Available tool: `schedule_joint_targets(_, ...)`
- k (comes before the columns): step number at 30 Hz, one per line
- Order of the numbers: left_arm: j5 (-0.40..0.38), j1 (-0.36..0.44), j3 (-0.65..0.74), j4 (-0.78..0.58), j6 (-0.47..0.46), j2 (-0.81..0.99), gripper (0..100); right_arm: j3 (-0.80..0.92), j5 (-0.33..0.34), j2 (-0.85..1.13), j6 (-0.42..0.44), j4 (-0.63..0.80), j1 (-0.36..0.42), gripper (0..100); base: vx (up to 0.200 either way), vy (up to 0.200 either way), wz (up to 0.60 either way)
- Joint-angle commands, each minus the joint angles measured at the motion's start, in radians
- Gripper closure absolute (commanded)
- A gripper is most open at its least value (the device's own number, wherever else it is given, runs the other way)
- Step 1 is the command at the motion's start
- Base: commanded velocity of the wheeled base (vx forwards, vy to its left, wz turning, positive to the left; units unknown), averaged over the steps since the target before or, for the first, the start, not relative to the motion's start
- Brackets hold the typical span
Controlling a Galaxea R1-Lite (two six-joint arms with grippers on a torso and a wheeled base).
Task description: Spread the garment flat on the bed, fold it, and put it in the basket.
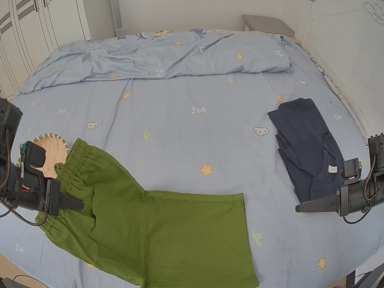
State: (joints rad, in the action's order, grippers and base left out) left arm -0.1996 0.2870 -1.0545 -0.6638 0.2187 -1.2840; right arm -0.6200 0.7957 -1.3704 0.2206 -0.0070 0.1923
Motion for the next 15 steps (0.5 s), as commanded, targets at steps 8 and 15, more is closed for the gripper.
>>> schedule_joint_targets(8,0.097,0.331,-0.171,0.035,0.195,-0.201,100,0.005,-0.001,-0.006,-0.001,-0.004,-0.008,0,0.000,0.000,0.00)
schedule_joint_targets(15,0.098,0.400,-0.179,0.073,0.202,-0.248,100,0.008,-0.003,-0.012,-0.003,-0.004,-0.008,0,0.000,0.000,0.00)
